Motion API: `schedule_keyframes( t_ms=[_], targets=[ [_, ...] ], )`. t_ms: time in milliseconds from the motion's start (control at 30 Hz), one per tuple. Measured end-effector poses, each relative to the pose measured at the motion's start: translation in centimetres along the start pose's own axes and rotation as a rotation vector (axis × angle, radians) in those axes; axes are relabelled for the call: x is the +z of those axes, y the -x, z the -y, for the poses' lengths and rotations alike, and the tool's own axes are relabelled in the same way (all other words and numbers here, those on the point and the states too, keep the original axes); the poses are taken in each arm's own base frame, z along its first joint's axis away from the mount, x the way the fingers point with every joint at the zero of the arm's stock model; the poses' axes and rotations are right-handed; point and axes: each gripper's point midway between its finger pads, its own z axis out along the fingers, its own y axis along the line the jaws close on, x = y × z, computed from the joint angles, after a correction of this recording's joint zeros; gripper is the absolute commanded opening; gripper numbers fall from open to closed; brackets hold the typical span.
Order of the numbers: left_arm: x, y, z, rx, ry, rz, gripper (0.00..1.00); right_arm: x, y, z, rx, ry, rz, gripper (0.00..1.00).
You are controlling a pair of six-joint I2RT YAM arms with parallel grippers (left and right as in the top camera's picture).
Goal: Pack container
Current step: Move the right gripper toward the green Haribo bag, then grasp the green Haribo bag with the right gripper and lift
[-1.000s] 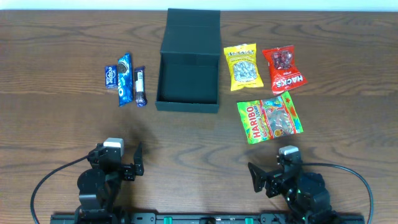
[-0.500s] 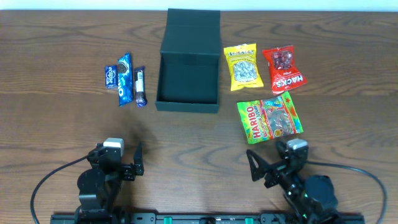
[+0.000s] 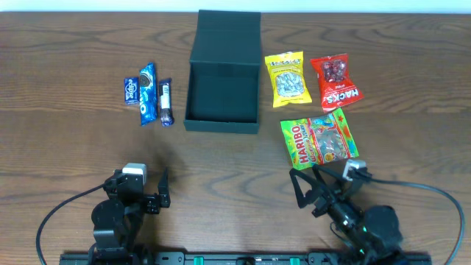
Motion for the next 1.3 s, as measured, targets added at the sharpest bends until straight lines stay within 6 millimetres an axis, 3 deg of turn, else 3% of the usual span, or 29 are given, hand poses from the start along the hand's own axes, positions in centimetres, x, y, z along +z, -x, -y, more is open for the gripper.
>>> schedule_keyframes(
  t_ms=[67, 233, 333, 467, 533, 700, 1000, 1067, 1167, 1300],
  targets=[
    [0.0, 0.0, 0.0, 0.000, 0.000, 0.001, 0.95, 0.5, 0.4, 1.0, -0.019, -0.072, -0.022, 0.99],
    [0.0, 0.1, 0.0, 0.001, 0.000, 0.003, 0.95, 1.8, 4.2, 2.6, -0.107, -0.251, -0.031, 0.98],
    [0.0, 0.1, 0.0, 0.001, 0.000, 0.003, 0.95, 3.5, 6.4, 4.0, -0.172, -0.354, -0.079, 0.98],
    [0.0, 0.1, 0.0, 0.000, 0.000, 0.003, 0.95, 6.4, 7.3, 6.8, -0.234, -0.470, -0.201, 0.95],
    [0.0, 0.1, 0.0, 0.001, 0.000, 0.004, 0.95, 7.8, 6.7, 8.9, -0.257, -0.540, -0.294, 0.95],
    [0.0, 0.1, 0.0, 0.001, 0.003, 0.003, 0.95, 9.3, 4.8, 13.1, -0.264, -0.670, -0.439, 0.95],
    [0.0, 0.1, -0.1, 0.000, 0.003, 0.003, 0.95, 9.0, 1.3, 19.0, -0.284, -0.845, -0.594, 0.92],
    [0.0, 0.1, -0.1, 0.000, 0.003, 0.003, 0.95, 9.3, 1.4, 19.7, -0.304, -0.874, -0.598, 0.84],
    [0.0, 0.1, -0.1, 0.000, 0.003, 0.003, 0.95, 9.9, 1.8, 20.4, -0.319, -0.897, -0.588, 0.61],
    [0.0, 0.1, -0.1, 0.000, 0.003, 0.003, 0.95, 10.2, 2.4, 20.8, -0.333, -0.924, -0.576, 0.20]
  ],
)
